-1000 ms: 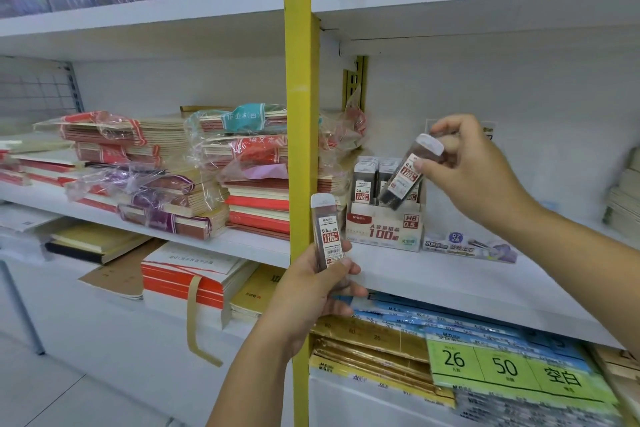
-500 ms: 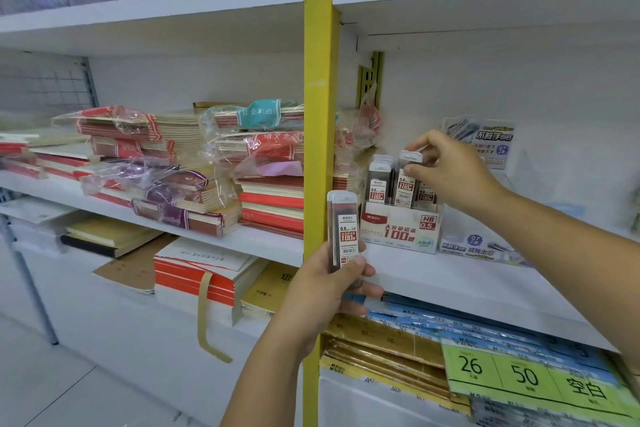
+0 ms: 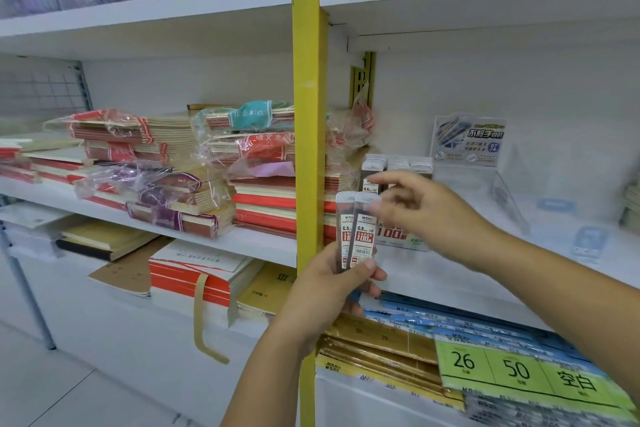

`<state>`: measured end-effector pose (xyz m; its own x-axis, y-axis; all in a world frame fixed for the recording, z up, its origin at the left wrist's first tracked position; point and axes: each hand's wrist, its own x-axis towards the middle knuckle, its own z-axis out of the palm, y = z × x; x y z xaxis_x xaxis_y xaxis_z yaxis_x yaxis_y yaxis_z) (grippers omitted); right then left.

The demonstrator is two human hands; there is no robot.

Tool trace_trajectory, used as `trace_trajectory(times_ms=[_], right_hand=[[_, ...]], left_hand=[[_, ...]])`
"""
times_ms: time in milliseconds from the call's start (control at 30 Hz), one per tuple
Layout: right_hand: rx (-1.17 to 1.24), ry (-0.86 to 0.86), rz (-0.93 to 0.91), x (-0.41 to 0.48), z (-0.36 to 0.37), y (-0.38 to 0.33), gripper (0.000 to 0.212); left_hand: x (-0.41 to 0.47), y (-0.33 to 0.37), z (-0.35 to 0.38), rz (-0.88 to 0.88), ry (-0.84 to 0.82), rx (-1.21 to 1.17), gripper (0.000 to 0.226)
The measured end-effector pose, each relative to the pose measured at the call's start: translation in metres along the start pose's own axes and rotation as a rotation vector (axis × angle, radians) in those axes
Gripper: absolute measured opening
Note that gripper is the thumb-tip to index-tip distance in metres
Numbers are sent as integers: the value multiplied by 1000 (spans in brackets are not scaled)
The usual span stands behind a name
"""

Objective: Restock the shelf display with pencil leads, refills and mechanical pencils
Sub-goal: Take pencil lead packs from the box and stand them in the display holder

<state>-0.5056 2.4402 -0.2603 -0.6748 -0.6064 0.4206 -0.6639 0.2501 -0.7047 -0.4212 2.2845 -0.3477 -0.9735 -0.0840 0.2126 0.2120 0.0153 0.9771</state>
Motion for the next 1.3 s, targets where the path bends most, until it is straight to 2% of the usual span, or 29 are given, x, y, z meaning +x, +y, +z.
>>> trace_trajectory(times_ms=[100, 200, 300, 367, 467, 533, 700, 833, 1000, 1067, 1167, 1200, 1267, 1300], right_hand=[[62, -9, 58, -4, 9, -1, 32], [117, 173, 59, 1, -2, 0, 24], [67, 420, -68, 14, -25, -4, 22], [-98, 487, -181, 24, -38, -4, 22], [-443, 432, -212, 37, -43, 6, 23], [-580, 382, -193, 42, -40, 15, 27], [-567, 279, -117, 49, -31, 31, 35], [-817, 363, -139, 55, -32, 43, 30], [-928, 386, -114, 46, -34, 43, 35], [-780, 401, -169, 32, -31, 32, 33], [-159, 196, -126, 7, -20, 12, 25], [-30, 130, -96, 3, -17, 9, 24], [65, 95, -55, -1, -17, 8, 26], [84, 136, -48, 0, -22, 7, 25]], left_hand=[[0, 0, 5, 12, -6, -5, 22], [1, 0, 8, 10, 39, -32, 25], [2, 1, 6, -6, 90, -46, 29], [2, 2, 5, -8, 111, -31, 29], [2, 2, 3, -6, 129, -3, 29], [2, 2, 3, -6, 134, 9, 29], [3, 1, 3, 4, 135, 19, 26], [5, 2, 2, 11, 153, 5, 20], [8, 4, 6, 60, 202, 7, 17], [10, 7, 11, 76, 208, -9, 15], [18, 11, 21, 116, 185, 5, 14], [21, 11, 25, 130, 175, 1, 14], [28, 11, 34, 160, 182, 18, 14], [31, 9, 39, 187, 210, 61, 15]])
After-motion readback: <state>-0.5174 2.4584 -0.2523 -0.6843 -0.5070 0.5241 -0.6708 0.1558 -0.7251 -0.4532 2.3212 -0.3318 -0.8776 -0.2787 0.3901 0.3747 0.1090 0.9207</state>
